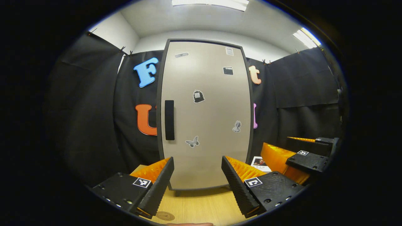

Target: Open the cabinet door with the right hand, grasp the bottle in the cabinet with the left hand and place it on the coaster, then close the cabinet door with the right hand.

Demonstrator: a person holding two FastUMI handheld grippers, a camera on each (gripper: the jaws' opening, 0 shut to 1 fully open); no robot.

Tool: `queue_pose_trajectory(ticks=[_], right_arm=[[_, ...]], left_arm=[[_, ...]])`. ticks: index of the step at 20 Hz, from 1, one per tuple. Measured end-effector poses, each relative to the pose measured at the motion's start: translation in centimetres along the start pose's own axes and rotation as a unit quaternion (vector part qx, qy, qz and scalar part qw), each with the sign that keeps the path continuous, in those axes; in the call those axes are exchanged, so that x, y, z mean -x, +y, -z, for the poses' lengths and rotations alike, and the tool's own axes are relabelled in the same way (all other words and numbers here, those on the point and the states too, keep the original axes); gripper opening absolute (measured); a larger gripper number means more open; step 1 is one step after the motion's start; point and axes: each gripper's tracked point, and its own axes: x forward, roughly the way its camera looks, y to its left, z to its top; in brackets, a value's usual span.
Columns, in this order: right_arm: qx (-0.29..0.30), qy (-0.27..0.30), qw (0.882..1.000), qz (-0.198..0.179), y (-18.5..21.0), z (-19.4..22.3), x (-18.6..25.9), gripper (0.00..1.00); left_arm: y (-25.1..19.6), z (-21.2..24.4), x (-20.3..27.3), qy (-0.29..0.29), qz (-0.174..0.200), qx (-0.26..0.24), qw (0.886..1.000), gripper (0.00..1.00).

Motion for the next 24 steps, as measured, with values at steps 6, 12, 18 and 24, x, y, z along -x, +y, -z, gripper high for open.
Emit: queue_pose_trajectory(ticks=[6, 12, 18, 24], right_arm=[[0.009, 0.007, 1.000, -0.012, 1.2, 0.6, 0.5, 0.98], [0.034, 0.018, 0.999, -0.015, 1.8, 1.1, -0.5, 0.98], [0.035, 0.025, 0.999, -0.012, 1.7, 1.5, -1.7, 0.98], [0.039, 0.016, 0.999, -0.001, 1.1, 1.2, -2.0, 0.98]], left_arm=[[1.9, 0.1, 1.2, 0.009, -0.037, -0.004, 0.999, 0.92], [2.9, 0.0, 0.8, 0.004, -0.052, 0.008, 0.999, 0.92], [3.0, 0.2, -0.1, 0.006, -0.050, 0.005, 0.999, 0.92], [2.5, 0.0, -0.9, 0.005, -0.039, 0.005, 0.999, 0.92]])
